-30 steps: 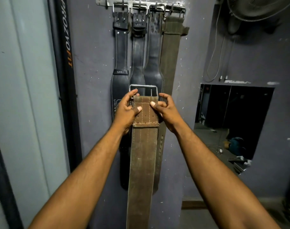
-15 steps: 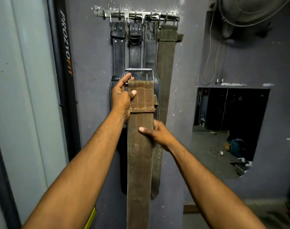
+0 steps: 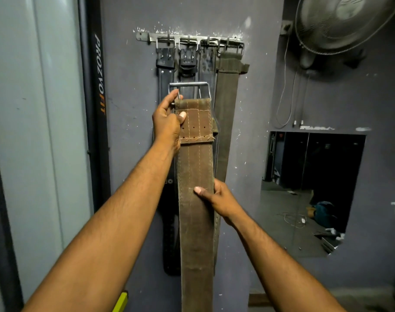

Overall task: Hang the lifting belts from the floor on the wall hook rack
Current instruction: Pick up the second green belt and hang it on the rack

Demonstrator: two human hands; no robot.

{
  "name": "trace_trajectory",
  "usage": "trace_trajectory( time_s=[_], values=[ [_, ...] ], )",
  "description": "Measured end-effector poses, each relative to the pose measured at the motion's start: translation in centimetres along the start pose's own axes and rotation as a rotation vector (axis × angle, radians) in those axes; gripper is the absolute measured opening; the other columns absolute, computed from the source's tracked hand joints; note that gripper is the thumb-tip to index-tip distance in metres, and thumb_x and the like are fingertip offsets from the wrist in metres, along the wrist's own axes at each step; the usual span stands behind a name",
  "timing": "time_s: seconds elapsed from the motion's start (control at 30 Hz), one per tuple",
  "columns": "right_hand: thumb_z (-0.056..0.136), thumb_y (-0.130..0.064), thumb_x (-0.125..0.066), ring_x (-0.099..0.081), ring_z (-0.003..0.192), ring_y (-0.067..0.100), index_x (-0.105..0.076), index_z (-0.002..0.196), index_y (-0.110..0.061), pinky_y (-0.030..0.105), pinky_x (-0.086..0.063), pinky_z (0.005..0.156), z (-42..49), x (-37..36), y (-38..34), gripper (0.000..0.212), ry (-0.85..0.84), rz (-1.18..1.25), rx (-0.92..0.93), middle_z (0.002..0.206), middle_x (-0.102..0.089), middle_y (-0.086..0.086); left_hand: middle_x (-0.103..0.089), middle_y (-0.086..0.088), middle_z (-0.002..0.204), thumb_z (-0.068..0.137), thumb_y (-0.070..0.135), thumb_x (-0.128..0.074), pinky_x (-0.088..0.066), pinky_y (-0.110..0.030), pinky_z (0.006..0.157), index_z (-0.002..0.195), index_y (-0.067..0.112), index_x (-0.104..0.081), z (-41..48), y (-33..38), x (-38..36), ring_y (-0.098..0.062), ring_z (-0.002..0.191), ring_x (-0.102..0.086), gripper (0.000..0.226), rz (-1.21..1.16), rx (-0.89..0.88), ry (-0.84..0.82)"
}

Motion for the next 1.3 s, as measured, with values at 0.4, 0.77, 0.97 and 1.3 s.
trace_trajectory(
  time_s=[0.4,0.77,0.97,1.3],
  values=[
    [0.089,-0.023,-0.074,-0.071,0.109,0.013,-0.063,0.120,-0.021,0.031,-0.057,0.095,-0.6,0.1,-1.8,0.032,-0.018,0.046,0.030,0.119,-0.073,0.000,-0.058,0.001,0.132,0.084,-0.019,-0.046,-0.053,-0.039,0.085,0.132,0.021,-0.059,1.6,5.2,-3.6,0.002,0.071,-0.065,0.065,0.057,-0.115,-0.077],
    [0.090,-0.024,-0.073,-0.069,0.111,0.011,-0.060,0.121,-0.029,0.033,-0.056,0.097,-3.3,0.4,1.0,0.033,-0.165,-0.069,-0.146,0.122,-0.070,-0.004,-0.060,0.001,0.128,0.084,-0.021,-0.043,-0.056,-0.029,0.070,0.136,0.022,-0.055,1.3,6.2,-3.8,-0.003,0.081,-0.068,0.069,0.003,-0.125,-0.065],
    [0.084,-0.035,-0.075,-0.066,0.109,0.019,-0.064,0.110,-0.020,0.030,-0.056,0.088,-1.6,2.7,-3.9,0.032,-0.063,-0.142,-0.037,0.115,-0.069,0.002,-0.058,-0.008,0.133,0.085,-0.019,-0.047,-0.054,-0.025,0.057,0.147,0.025,-0.034,1.1,7.0,-3.1,-0.015,0.084,-0.067,0.077,0.042,-0.125,-0.043],
    [0.091,-0.003,-0.066,-0.054,0.127,0.013,-0.056,0.139,-0.027,0.033,-0.053,0.100,4.9,5.2,-19.1,0.054,-0.027,-0.153,0.419,0.141,-0.054,-0.005,-0.055,-0.005,0.134,0.089,-0.016,-0.049,-0.060,-0.028,0.072,0.144,0.017,-0.046,-0.3,5.4,-3.6,-0.016,0.101,-0.064,0.064,0.068,-0.031,-0.168]
  ],
)
Point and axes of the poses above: each hand's wrist, its own z-axis towards the middle knuckle, its own x-axis out of the back of the hand, y = z × x, the point moved 1 cm from there along z, towards the middle knuckle
